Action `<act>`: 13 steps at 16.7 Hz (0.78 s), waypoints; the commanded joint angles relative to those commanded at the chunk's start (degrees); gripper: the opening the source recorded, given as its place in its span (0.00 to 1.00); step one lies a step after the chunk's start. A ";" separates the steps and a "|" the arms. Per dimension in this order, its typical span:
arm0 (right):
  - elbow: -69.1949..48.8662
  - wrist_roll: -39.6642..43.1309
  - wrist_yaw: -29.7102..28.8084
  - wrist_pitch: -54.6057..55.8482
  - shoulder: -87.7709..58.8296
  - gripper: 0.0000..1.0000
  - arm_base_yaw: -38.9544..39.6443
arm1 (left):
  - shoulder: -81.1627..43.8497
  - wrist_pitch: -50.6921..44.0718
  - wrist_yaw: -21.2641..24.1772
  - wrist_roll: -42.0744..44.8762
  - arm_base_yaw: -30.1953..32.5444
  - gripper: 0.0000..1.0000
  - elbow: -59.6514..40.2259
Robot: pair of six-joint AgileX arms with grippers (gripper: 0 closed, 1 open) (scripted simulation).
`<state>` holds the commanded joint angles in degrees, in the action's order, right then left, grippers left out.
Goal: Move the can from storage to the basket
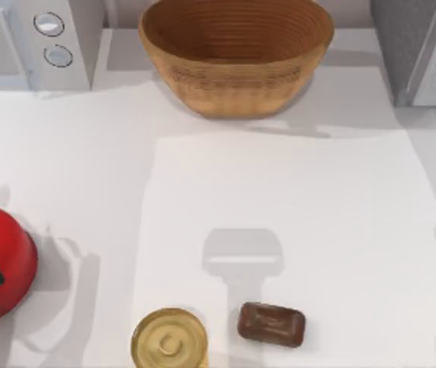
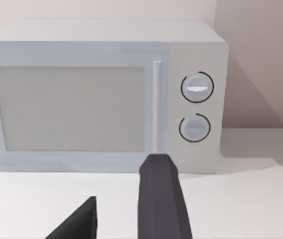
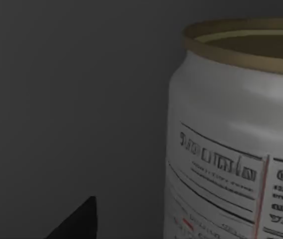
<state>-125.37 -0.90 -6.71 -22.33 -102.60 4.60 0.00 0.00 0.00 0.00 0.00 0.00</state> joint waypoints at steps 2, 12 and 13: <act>-2.90 0.01 0.22 -0.47 -2.43 1.00 -0.26 | 0.00 0.00 0.00 0.00 0.00 1.00 0.00; -3.90 0.01 0.30 -0.63 -3.27 0.62 -0.35 | 0.00 0.00 0.00 0.00 0.00 1.00 0.00; -3.90 0.01 0.30 -0.63 -3.27 0.55 -0.35 | 0.00 0.00 0.00 0.00 0.00 1.00 0.00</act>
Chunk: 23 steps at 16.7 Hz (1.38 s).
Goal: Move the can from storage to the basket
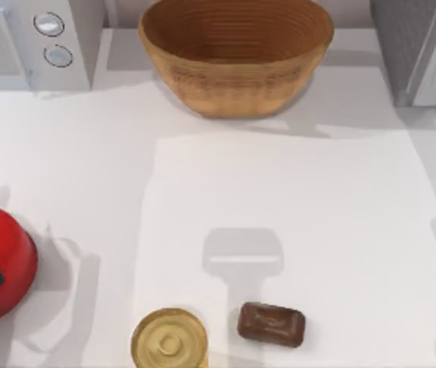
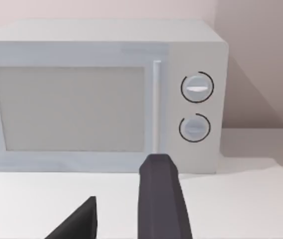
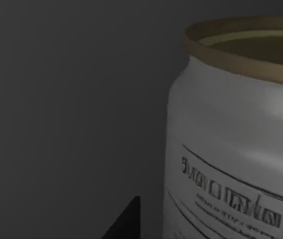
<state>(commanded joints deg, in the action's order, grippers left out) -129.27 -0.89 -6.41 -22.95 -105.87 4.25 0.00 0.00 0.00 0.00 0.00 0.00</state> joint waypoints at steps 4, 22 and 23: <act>0.00 0.00 0.00 0.00 0.00 0.25 0.00 | 0.00 0.00 0.00 0.00 0.00 1.00 0.00; 1.37 -0.12 -1.12 -3.29 6.17 0.00 0.96 | 0.00 0.00 0.00 0.00 0.00 1.00 0.00; 2.08 -0.11 -1.38 -4.66 7.91 0.00 1.35 | 0.00 0.00 0.00 0.00 0.00 1.00 0.00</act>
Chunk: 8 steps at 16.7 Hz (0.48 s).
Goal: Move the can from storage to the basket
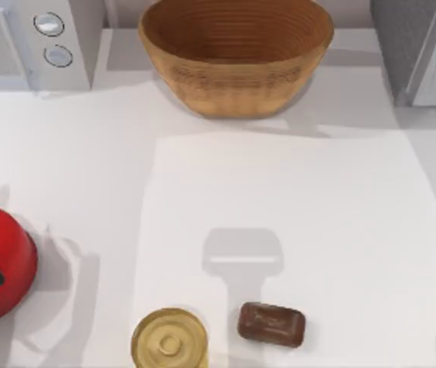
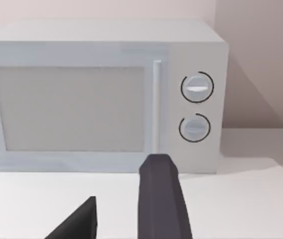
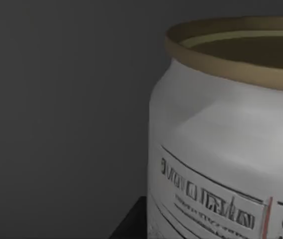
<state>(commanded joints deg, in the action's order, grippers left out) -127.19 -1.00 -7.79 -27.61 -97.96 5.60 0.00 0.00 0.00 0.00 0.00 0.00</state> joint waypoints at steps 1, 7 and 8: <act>0.80 0.01 -0.29 -1.51 1.88 0.00 0.43 | 0.00 0.00 0.00 0.00 0.00 1.00 0.00; 5.26 0.06 -2.31 -10.38 13.90 0.00 2.88 | 0.00 0.00 0.00 0.00 0.00 1.00 0.00; 5.74 0.06 -2.59 -11.44 15.53 0.00 3.17 | 0.00 0.00 0.00 0.00 0.00 1.00 0.00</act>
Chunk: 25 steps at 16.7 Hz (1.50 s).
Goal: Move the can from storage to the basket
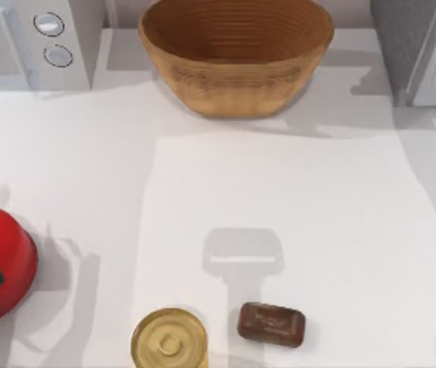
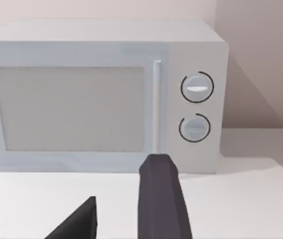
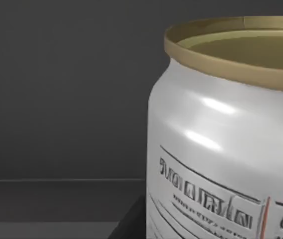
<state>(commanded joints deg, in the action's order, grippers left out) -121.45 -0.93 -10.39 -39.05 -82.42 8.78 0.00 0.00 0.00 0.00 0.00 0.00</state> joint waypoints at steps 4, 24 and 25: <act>0.81 0.00 -0.56 -1.93 3.17 0.00 0.54 | 0.00 0.00 0.00 0.00 0.00 1.00 0.00; 62.14 -0.11 6.56 20.76 44.84 0.00 -1.83 | 0.00 0.00 0.00 0.00 0.00 1.00 0.00; 67.95 -0.03 7.08 22.71 48.63 0.00 -2.29 | 0.00 0.00 0.00 0.00 0.00 1.00 0.00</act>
<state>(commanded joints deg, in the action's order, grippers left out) -53.50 -0.97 -3.30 -16.35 -33.79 6.49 0.00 0.00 0.00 0.00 0.00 0.00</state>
